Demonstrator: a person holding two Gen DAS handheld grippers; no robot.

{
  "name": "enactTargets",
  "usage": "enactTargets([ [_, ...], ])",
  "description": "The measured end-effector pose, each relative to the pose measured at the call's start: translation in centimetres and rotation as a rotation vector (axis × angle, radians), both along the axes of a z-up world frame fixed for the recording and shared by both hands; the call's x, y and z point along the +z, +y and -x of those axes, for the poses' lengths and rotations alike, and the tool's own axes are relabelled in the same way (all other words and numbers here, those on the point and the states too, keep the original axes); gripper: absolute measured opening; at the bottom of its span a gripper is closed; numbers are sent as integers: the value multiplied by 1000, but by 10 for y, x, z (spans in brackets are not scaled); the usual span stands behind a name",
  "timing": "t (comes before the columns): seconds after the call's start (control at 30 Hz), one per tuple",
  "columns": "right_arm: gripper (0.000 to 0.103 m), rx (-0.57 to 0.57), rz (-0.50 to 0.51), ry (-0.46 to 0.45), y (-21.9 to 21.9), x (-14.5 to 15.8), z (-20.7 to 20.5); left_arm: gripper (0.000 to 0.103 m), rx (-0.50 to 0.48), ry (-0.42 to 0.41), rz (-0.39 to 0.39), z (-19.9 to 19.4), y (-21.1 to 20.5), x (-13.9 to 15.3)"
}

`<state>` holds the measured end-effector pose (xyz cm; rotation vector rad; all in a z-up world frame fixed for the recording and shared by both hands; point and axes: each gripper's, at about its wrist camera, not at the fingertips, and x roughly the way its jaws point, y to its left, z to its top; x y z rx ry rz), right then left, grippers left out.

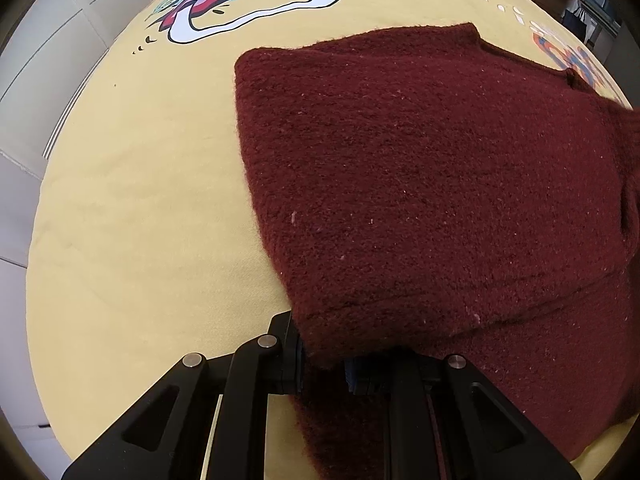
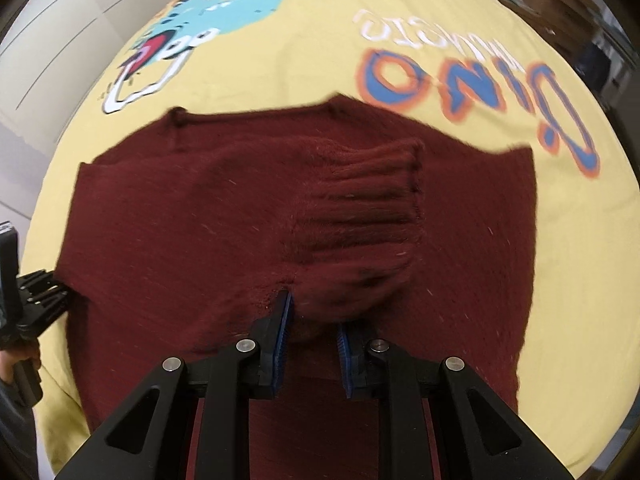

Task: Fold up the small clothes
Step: 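Lay the held side over the sweater body with the right gripper and open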

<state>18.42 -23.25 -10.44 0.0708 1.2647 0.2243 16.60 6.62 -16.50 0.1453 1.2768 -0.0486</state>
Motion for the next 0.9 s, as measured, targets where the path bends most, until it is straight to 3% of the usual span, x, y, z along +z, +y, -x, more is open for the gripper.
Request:
enactTargets([
  [0.13,26,-65,-26,35,-22,-4,6,13,-2,-7,4,1,0,1],
  [0.27,30,-147,-56,23,-41,11,14,13,-4,-7,2,1,5,4],
  [0.3,40,-158,-62,13,-44,17,15,13,-4,-8,3,2,5,4],
  [0.33,58,-175,-57,-2,-48,24,14,13,-4,-9,4,2,6,4],
  [0.4,70,-196,-43,-29,-53,33,11,13,-3,-9,6,2,7,5],
  [0.5,70,-207,-34,-12,-53,31,-2,13,-2,-9,2,4,9,6],
  [0.7,70,-210,-60,106,-41,-14,-15,13,6,-11,4,7,12,7],
  [0.77,67,-195,-60,111,-34,-23,-14,13,7,-10,6,8,12,7],
  [0.8,51,-182,-68,95,-31,-23,-13,13,7,-9,7,8,13,7],
  [0.83,27,-168,-79,77,-28,-21,-11,13,7,-9,7,8,12,7],
  [0.87,15,-157,-104,67,-27,-18,-9,13,7,-9,6,8,12,7],
  [0.9,11,-155,-115,53,-27,-14,-8,13,7,-9,6,8,12,7],
])
